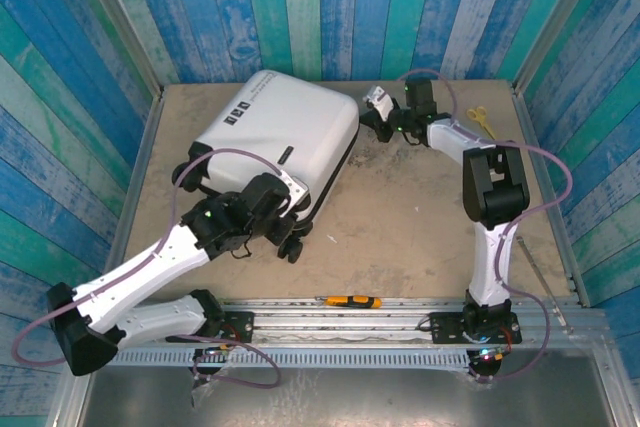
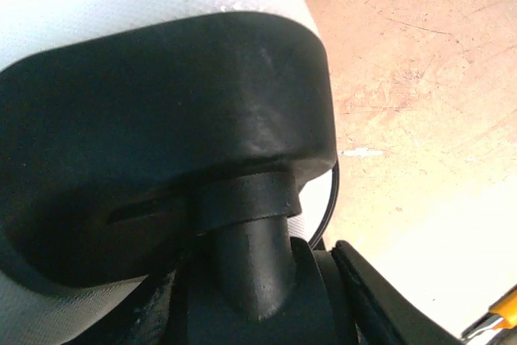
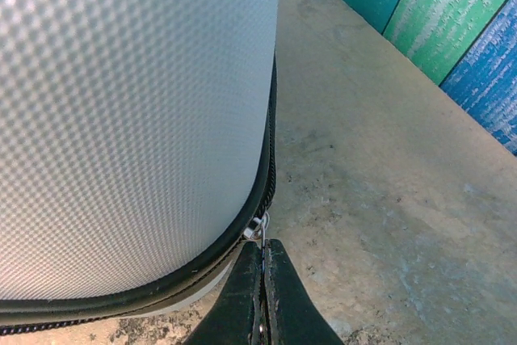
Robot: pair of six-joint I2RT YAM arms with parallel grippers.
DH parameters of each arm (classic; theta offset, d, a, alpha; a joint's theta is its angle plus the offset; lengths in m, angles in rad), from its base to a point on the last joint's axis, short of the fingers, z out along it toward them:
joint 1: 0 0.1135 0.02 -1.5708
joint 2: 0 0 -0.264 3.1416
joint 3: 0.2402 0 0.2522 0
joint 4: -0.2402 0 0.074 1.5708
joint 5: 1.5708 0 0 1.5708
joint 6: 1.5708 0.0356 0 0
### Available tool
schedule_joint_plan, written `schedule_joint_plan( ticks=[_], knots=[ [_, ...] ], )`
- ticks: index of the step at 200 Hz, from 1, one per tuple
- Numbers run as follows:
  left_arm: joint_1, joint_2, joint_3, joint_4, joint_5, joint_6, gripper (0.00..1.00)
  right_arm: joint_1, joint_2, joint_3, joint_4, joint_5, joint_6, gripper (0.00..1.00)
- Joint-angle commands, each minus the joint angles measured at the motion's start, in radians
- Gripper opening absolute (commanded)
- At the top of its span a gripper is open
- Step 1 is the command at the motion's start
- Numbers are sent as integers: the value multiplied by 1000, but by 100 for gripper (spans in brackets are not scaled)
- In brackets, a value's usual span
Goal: Pack the luggage
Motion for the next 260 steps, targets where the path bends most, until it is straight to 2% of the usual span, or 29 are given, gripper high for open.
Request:
schedule_joint_plan(
  ticks=[1, 30, 45, 52, 98, 139, 173, 187, 193, 203, 218, 223, 251, 258, 260],
  knots=[
    [-41, 12, -60, 97, 248, 385, 0, 5, 27, 46, 4, -85, -12, 0],
    [-58, -33, -134, 160, 332, 478, 0, -7, 60, 98, 4, -135, 21, 0],
    [-61, -75, -177, 202, 336, 530, 0, -10, 82, 135, 2, -164, 45, 0],
    [-93, -93, -192, 213, 344, 557, 0, -10, 91, 151, 2, -177, 57, 0],
    [-92, -159, -250, 266, 393, 643, 0, -7, 160, 235, 5, -248, 160, 0],
    [-93, -171, -282, 292, 422, 695, 0, 23, 226, 302, 2, -230, 231, 0],
    [-93, -209, -298, 300, 418, 710, 0, 26, 291, 383, 5, -207, 357, 0],
    [-93, -230, -306, 306, 400, 703, 0, 23, 302, 404, -9, -199, 407, 7],
    [-92, -243, -310, 310, 384, 692, 0, 22, 303, 411, -20, -197, 422, 15],
    [-93, -270, -318, 328, 355, 671, 13, 22, 292, 412, -41, -165, 444, 30],
    [-93, -322, -329, 357, 302, 627, 48, 15, 270, 418, -97, -126, 461, 52],
    [-93, -341, -327, 359, 287, 613, 57, 11, 258, 418, -114, -106, 466, 56],
    [-95, -442, -291, 373, 170, 496, 73, -6, 176, 385, -202, 19, 487, 63],
    [-95, -465, -277, 384, 126, 446, 81, -12, 147, 365, -209, 44, 500, 63],
    [-94, -470, -272, 387, 108, 429, 86, -14, 140, 359, -210, 53, 505, 63]
  ],
)
